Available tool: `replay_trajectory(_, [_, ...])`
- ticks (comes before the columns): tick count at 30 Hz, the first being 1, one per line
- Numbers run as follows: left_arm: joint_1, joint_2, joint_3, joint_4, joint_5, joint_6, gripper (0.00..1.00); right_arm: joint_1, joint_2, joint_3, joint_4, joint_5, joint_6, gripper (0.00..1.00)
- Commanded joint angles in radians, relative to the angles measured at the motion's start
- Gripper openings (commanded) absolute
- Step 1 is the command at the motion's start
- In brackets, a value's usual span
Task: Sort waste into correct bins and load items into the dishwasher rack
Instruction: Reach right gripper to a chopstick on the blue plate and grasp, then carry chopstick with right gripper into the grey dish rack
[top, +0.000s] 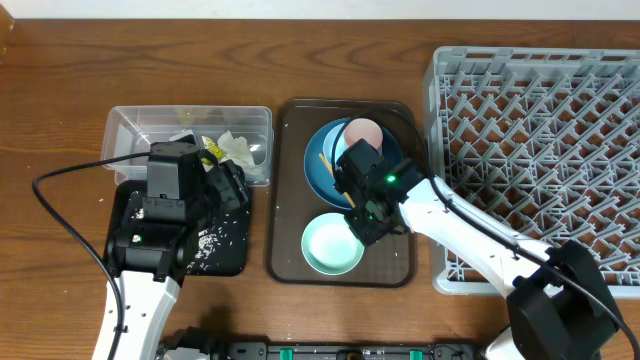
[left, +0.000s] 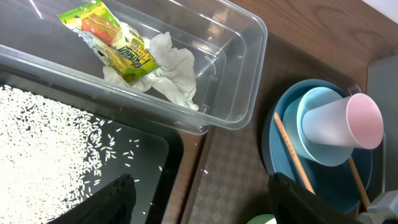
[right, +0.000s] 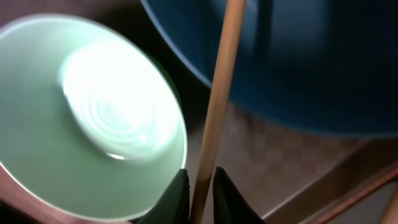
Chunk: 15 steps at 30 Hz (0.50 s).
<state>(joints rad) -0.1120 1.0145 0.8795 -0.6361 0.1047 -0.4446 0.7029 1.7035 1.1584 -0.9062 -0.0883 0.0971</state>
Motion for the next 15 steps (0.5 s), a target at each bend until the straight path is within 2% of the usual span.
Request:
replay_trajectory(1, [0.005,0.004,0.021,-0.003,-0.012,0.005,0.71,0.012,0.000,0.016,-0.008,0.010,0.000,0.01])
replay_trajectory(8, [0.005,0.004,0.021,-0.003,-0.012,0.005,0.71,0.012,-0.007,0.039,0.019,0.009,0.003,0.01])
replay_trajectory(15, [0.005,0.004,0.021,-0.003,-0.012,0.005,0.71,0.008,-0.068,0.195,-0.042,0.023,0.003,0.01])
